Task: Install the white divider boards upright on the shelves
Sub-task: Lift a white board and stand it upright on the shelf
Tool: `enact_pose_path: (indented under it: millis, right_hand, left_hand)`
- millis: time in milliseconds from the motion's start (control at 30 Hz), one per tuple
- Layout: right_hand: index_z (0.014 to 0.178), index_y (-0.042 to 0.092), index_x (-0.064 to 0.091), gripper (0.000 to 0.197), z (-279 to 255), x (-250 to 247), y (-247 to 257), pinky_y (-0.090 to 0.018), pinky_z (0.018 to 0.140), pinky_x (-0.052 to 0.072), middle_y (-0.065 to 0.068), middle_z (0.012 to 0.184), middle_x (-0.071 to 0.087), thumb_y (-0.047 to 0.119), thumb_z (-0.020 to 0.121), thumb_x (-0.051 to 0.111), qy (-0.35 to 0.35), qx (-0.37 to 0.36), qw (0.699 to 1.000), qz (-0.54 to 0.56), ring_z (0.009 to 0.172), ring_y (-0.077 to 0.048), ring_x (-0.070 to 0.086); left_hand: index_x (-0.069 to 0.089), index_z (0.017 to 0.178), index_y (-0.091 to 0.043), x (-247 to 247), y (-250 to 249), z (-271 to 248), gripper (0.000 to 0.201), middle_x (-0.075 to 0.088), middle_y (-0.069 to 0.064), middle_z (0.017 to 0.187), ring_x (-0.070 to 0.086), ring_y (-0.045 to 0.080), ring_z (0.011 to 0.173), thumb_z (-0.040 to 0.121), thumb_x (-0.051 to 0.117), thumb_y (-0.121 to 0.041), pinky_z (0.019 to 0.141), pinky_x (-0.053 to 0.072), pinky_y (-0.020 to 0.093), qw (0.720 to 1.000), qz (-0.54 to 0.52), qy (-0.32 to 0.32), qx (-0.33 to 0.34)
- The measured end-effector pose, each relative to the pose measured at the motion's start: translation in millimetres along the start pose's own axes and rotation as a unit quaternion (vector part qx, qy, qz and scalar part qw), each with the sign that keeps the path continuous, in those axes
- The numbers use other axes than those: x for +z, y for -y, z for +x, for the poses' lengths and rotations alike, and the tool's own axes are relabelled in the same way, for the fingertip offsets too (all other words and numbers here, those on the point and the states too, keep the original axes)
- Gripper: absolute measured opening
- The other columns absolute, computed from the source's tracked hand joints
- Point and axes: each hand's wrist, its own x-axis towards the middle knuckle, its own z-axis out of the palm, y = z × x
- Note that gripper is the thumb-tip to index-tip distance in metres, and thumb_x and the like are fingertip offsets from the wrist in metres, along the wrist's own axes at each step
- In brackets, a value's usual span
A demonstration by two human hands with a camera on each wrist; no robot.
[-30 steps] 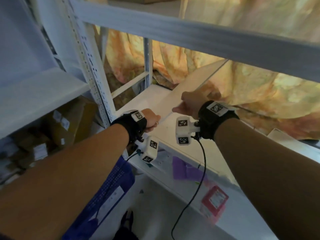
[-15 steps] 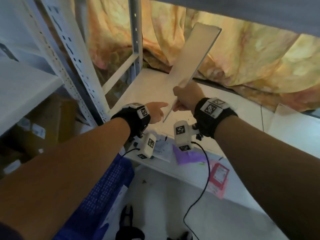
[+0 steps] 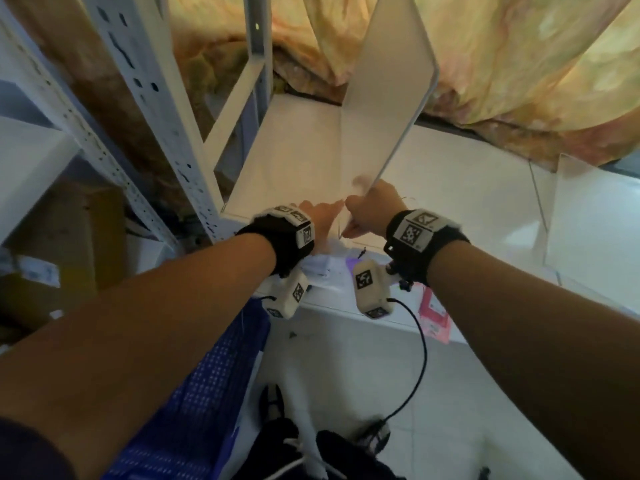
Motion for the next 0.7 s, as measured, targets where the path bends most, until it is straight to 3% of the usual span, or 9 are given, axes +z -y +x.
enact_pose_path:
  millis: [67, 167, 233, 367, 533, 600, 700]
  right_hand:
    - [0.117, -0.001, 0.056, 0.034, 4, 2, -1, -0.031, 0.054, 0.06, -0.023, 0.097, 0.068, 0.013, 0.086, 0.051, -0.018, -0.004, 1.0, -0.003, 0.066, -0.03, 0.07]
    - [0.13, 0.006, 0.048, 0.043, 6, 2, -5, -0.037, 0.062, 0.062, -0.016, 0.083, 0.073, 0.017, 0.088, 0.048, -0.042, 0.001, 0.999, -0.019, 0.063, -0.024, 0.073]
    - [0.129, 0.004, 0.049, 0.042, 8, 3, -8, -0.038, 0.061, 0.062, -0.014, 0.074, 0.072, 0.014, 0.088, 0.046, -0.048, 0.001, 0.999, -0.011, 0.059, -0.024, 0.072]
    - [0.115, -0.002, 0.057, 0.033, 8, 5, -6, -0.025, 0.051, 0.059, -0.008, 0.054, 0.07, 0.013, 0.088, 0.045, -0.055, 0.011, 0.998, -0.032, 0.047, -0.015, 0.07]
    - [0.105, -0.001, 0.061, 0.029, 8, 9, -2, -0.024, 0.05, 0.058, -0.009, 0.065, 0.071, 0.017, 0.09, 0.045, -0.053, 0.009, 0.996, -0.072, 0.045, -0.014, 0.068]
    - [0.102, -0.001, 0.061, 0.027, 7, 10, 1, -0.025, 0.054, 0.059, -0.009, 0.069, 0.071, 0.018, 0.091, 0.045, -0.048, 0.011, 0.996, -0.079, 0.047, -0.015, 0.068]
    - [0.102, 0.003, 0.059, 0.023, 6, 12, 5, -0.021, 0.047, 0.054, -0.01, 0.078, 0.072, 0.017, 0.092, 0.045, -0.043, 0.003, 0.995, -0.089, 0.049, -0.014, 0.069]
  left_hand:
    - [0.014, 0.15, -0.026, 12, 3, 3, 0.089, 0.029, 0.001, 0.153, 0.03, 0.032, 0.138, 0.079, 0.066, -0.044, 0.106, 0.03, 0.048, 1.0, 0.005, -0.012, -0.002]
    - [0.007, 0.151, -0.029, 25, 7, 9, 0.096, 0.017, -0.005, 0.159, 0.017, 0.032, 0.145, 0.078, 0.066, -0.049, 0.111, 0.024, 0.055, 1.0, -0.015, 0.005, -0.006]
    - [0.012, 0.149, -0.029, 24, 3, 9, 0.093, 0.025, -0.003, 0.156, 0.023, 0.033, 0.143, 0.077, 0.067, -0.049, 0.108, 0.027, 0.055, 0.999, -0.033, 0.002, -0.009]
    - [0.025, 0.141, -0.028, 26, 2, 16, 0.08, 0.04, -0.001, 0.146, 0.033, 0.033, 0.136, 0.074, 0.063, -0.048, 0.103, 0.03, 0.054, 0.998, -0.06, -0.014, -0.01]
    - [0.032, 0.137, -0.023, 31, 3, 17, 0.071, 0.043, -0.002, 0.141, 0.033, 0.031, 0.133, 0.077, 0.063, -0.044, 0.103, 0.031, 0.051, 0.995, -0.076, -0.057, -0.001]
    - [0.041, 0.127, -0.024, 30, 1, 19, 0.056, 0.048, -0.002, 0.135, 0.036, 0.029, 0.13, 0.077, 0.06, -0.041, 0.102, 0.032, 0.05, 0.994, -0.092, -0.064, -0.003]
    - [0.048, 0.107, -0.03, 29, 0, 23, 0.038, 0.054, -0.004, 0.124, 0.041, 0.027, 0.122, 0.072, 0.057, -0.039, 0.097, 0.033, 0.048, 0.993, -0.105, -0.057, -0.002]
